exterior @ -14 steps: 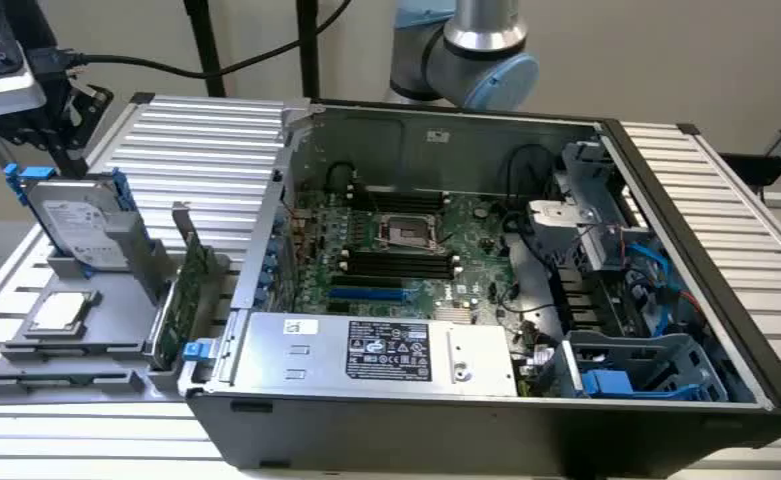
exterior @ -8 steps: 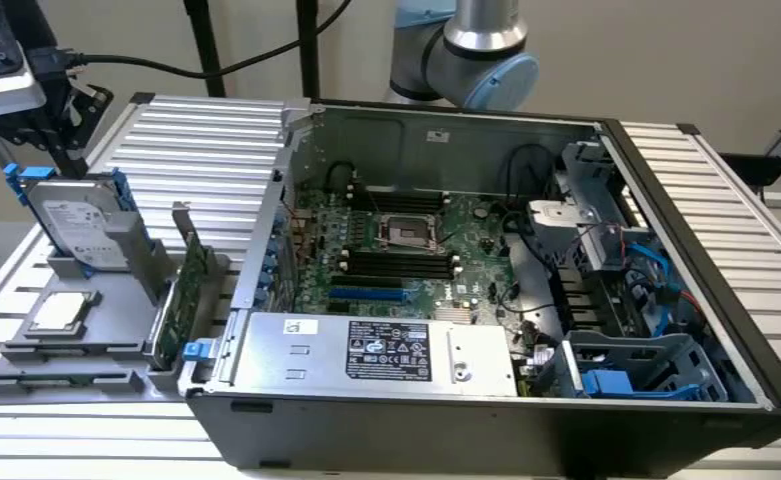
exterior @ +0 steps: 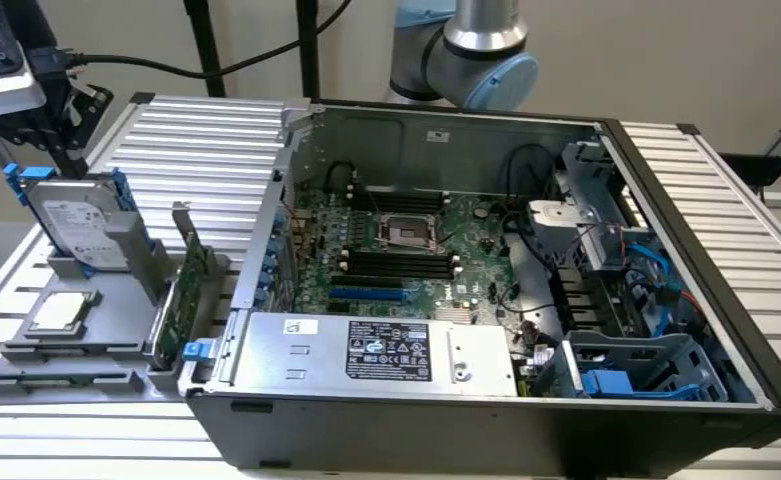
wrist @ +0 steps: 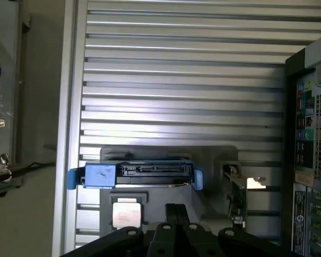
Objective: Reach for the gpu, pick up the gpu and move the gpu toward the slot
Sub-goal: 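Reach for the gpu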
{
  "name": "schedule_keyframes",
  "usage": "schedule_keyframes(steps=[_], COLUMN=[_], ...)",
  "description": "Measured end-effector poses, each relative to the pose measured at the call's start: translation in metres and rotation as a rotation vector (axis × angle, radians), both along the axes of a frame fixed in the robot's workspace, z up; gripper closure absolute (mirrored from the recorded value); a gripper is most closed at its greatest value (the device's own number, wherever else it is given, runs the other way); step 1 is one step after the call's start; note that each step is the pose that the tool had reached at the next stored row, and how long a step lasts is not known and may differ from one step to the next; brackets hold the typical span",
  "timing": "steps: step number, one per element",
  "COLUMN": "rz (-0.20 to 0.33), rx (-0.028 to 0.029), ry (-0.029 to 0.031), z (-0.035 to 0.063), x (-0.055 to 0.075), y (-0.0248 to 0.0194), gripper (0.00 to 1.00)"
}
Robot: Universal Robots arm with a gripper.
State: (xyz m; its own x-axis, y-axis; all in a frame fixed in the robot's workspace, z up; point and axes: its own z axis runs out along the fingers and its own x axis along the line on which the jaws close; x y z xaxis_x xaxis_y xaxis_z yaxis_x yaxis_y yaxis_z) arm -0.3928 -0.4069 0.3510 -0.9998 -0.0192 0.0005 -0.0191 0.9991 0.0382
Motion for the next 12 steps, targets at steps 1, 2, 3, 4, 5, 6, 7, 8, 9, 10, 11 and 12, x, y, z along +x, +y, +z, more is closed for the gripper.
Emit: schedule_keyframes(steps=[1,2,3,4,5,6,7,8,9,10,11,12], rz=[0.0,0.0,0.0,0.0,0.0,0.0,0.0,0.0,0.0,0.0,0.0,0.0], rx=[-0.0001,-0.0002,-0.0001,-0.0001,0.0,0.0,0.0,-0.0002,-0.0002,-0.0003,-0.0003,-0.0004], ry=[0.0002,0.0008,0.0013,0.0019,0.0026,0.0033,0.0042,0.0051,0.0059,0.0068,0.0076,0.0081], z=[0.0001,0.0001,0.0,0.0,0.0,0.0,0.0,0.0,0.0,0.0,0.0,0.0], x=[0.001,0.003,0.006,0.009,0.013,0.016,0.02,0.023,0.026,0.03,0.033,0.037], y=[-0.0001,-0.0008,-0.0023,-0.0039,-0.0058,-0.0081,-0.0106,-0.013,-0.0155,-0.018,-0.0206,-0.0232], gripper=[0.89,0.89,0.89,0.89,0.89,0.89,0.89,0.89,0.89,0.89,0.89,0.89])
